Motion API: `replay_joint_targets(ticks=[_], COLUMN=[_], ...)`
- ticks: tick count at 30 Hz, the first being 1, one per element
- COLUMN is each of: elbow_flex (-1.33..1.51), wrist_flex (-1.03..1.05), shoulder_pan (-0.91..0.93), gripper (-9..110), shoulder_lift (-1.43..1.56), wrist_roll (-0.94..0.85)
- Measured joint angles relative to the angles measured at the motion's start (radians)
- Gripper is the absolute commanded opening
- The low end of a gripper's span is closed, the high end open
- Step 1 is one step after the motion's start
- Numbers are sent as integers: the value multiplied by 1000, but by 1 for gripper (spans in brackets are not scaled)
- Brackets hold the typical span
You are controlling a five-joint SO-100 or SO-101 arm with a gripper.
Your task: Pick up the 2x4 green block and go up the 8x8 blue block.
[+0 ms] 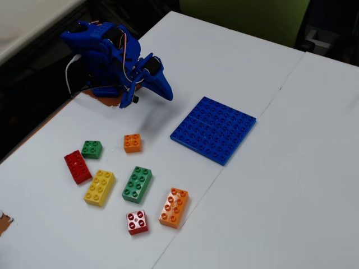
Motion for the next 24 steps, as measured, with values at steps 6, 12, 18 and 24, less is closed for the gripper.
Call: replay_joint_targets(ticks=[6,12,18,24], elbow_flex=[0,0,0,0], wrist_flex=[0,0,0,-5], shoulder_pan=[0,0,0,0], gripper=[0,0,0,0], shoulder_lift=[0,0,0,0], wrist_roll=[0,0,0,-15])
